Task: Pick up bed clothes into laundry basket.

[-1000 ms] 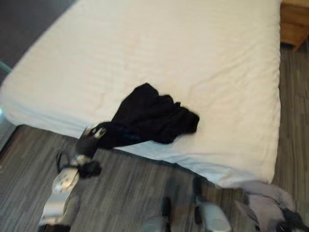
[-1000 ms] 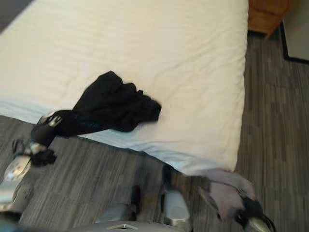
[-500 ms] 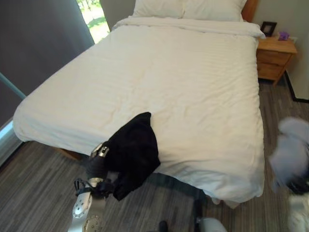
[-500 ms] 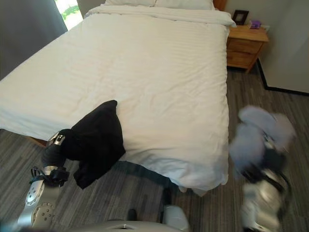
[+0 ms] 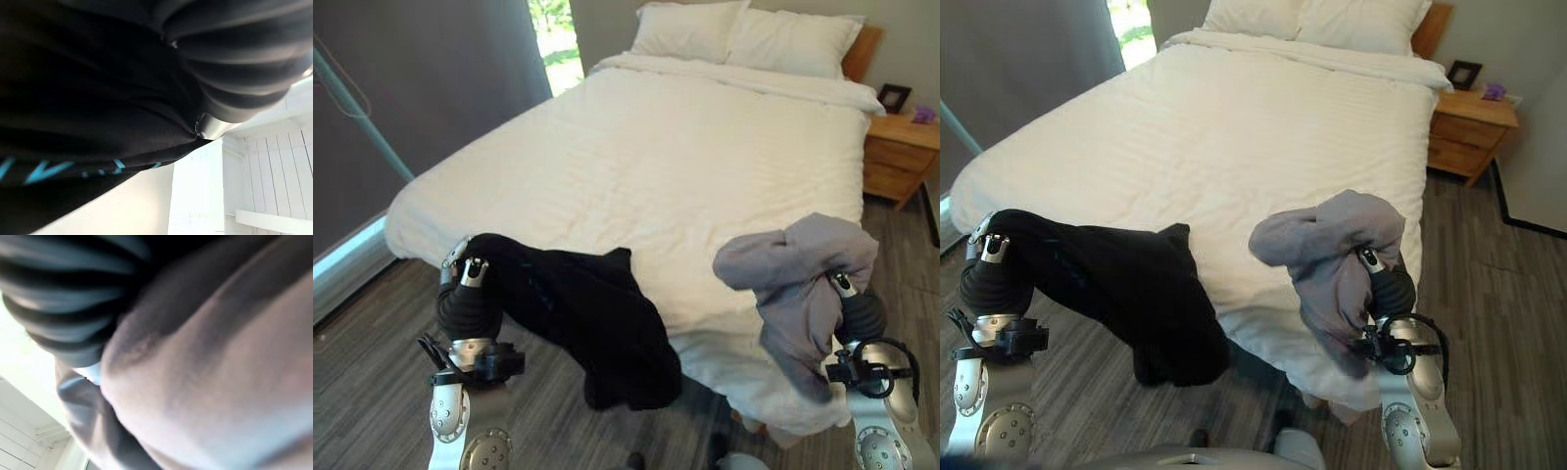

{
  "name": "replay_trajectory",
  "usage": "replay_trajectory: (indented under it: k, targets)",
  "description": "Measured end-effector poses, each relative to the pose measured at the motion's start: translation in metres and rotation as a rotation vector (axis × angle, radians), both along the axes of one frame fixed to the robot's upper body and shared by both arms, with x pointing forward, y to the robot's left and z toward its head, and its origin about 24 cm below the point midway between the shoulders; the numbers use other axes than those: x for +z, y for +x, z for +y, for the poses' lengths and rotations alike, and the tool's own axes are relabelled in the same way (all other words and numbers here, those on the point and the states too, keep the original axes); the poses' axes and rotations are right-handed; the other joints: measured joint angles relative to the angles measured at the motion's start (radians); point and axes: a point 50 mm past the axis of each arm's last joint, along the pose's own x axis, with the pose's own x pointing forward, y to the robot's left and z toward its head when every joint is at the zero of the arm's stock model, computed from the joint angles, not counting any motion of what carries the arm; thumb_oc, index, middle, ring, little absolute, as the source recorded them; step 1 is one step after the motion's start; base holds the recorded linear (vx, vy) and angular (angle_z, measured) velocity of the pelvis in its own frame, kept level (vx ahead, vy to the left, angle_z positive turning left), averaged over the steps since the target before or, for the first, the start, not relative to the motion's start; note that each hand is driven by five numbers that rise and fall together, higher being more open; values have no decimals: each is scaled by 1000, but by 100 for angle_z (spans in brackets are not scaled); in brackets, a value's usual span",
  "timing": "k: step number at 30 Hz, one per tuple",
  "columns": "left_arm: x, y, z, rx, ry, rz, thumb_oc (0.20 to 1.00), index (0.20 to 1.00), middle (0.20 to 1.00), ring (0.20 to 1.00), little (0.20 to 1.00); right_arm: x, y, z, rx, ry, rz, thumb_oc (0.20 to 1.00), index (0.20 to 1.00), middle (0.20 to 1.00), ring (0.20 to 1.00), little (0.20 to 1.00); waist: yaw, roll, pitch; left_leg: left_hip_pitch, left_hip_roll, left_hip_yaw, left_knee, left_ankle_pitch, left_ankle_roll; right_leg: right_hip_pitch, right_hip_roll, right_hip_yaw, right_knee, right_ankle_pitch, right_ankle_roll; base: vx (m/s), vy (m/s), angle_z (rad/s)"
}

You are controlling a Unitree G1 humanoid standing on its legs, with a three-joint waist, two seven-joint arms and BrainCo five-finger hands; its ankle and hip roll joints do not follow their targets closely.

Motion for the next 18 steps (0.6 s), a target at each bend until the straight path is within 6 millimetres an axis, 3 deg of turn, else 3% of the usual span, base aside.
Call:
replay_trajectory:
  k: [2, 7, 8, 10, 15, 18]
  targets:
    - [2, 0, 3, 28, 5, -8, 200, 200, 200, 200, 200, 1, 0, -4, -23, -13, 0, 200, 200, 200, 200, 200, 0, 8, -2, 5, -1, -1, 0, -1, -2, 22, -1, -6, -29, 13, 1, 0, 0, 0]
    - [23, -28, 62, 389, 106, -76, 200, 200, 200, 200, 200, 10, -6, -46, -225, -157, 4, 200, 200, 200, 200, 200, 5, 4, -3, 5, -9, -7, -3, -5, -7, 41, -11, -12, -62, 23, 1, 12, -3, 3]
    - [22, -39, 79, 513, 116, -70, 200, 200, 200, 200, 200, 4, -9, -60, -299, -162, 43, 200, 200, 200, 200, 200, 5, 3, -10, 5, -12, -18, -2, -6, -8, 43, -13, -16, -62, 23, 1, 16, -8, 13]
    - [17, -50, 96, 640, 84, -39, 200, 200, 200, 200, 200, -9, -16, -78, -402, -180, 128, 200, 200, 200, 200, 200, 9, 1, -13, 4, -14, -23, 0, -5, -8, 45, -16, -22, -65, 23, 3, 18, -10, 11]
    - [-1, -81, 110, 842, -7, 26, 200, 200, 200, 200, 200, -17, -37, -101, -574, -236, 213, 200, 200, 200, 200, 200, 23, 8, -17, 2, -18, -33, -1, -6, -11, 72, -22, -39, -99, 37, 12, 20, -6, 9]
    - [-14, -76, 101, 821, -48, 82, 200, 200, 200, 200, 200, -18, -41, -104, -614, -259, 230, 200, 200, 200, 200, 200, 28, 6, -20, -7, -20, -51, -1, -6, -8, 75, -24, -54, -106, 37, 12, -23, -4, 15]
